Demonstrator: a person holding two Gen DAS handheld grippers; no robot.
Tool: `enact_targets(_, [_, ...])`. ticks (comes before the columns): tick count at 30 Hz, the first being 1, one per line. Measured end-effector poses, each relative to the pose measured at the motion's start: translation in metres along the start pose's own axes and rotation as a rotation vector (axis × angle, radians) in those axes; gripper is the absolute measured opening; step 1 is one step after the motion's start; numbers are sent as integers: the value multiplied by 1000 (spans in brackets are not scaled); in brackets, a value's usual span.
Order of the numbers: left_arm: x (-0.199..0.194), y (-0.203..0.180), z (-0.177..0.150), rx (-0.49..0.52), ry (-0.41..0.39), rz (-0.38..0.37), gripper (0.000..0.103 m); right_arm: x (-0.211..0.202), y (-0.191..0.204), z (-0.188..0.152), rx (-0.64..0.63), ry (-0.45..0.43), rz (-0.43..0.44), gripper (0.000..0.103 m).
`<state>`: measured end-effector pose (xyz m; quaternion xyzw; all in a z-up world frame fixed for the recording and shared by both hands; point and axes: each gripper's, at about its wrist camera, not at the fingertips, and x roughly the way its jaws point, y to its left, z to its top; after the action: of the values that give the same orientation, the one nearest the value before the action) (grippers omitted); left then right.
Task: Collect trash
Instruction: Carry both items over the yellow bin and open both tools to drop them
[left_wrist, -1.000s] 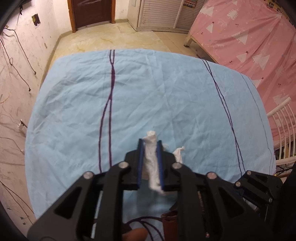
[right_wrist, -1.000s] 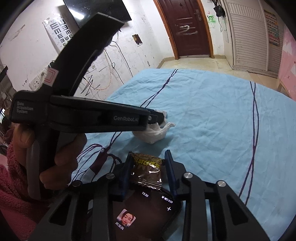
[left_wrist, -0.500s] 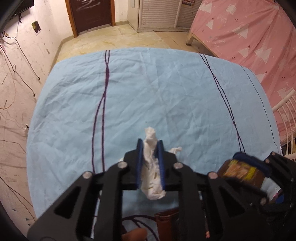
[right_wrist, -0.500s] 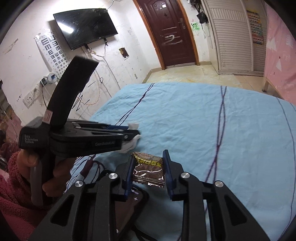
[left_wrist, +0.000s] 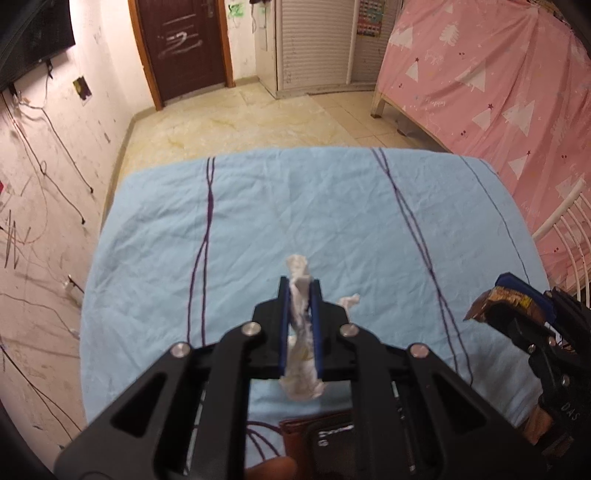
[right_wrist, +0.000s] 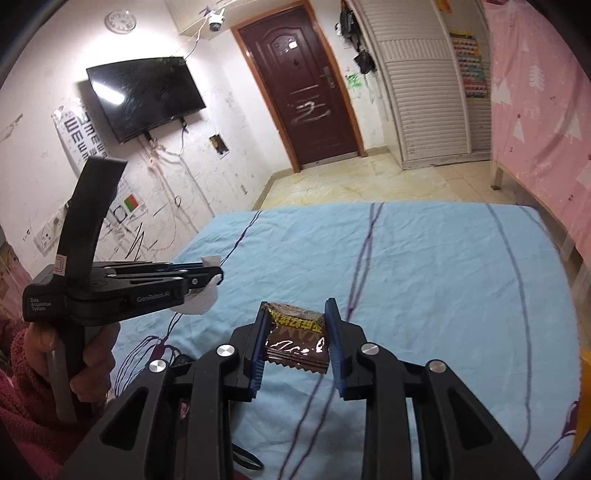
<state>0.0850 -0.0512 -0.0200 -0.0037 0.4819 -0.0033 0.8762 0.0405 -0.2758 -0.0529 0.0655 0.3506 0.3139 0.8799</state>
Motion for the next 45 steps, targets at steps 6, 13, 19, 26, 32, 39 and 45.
enact_targets(6, [-11,-38,10,65,-28,-6,9,-40,-36,-4,60,-77,-47,23])
enact_targets(13, [-17,-88,13,150,-43,-15,9,-90,-85,-17,139,-165,-114,23])
enact_targets(19, [-20,-132,13,223,-43,-28,9,-124,-124,-31,198,-220,-166,23])
enact_targets(26, [-24,-195,12,318,-41,-90,10,-160,-172,-57,291,-281,-243,23])
enact_targets(32, [-23,-250,7,396,-31,-140,10,-181,-207,-82,334,-298,-315,23])
enact_targets(39, [-18,-313,1,472,-17,-219,10,-186,-245,-107,376,-286,-423,23])
enact_targets(45, [0,-356,-4,490,57,-339,10,-176,-270,-125,401,-245,-489,24])
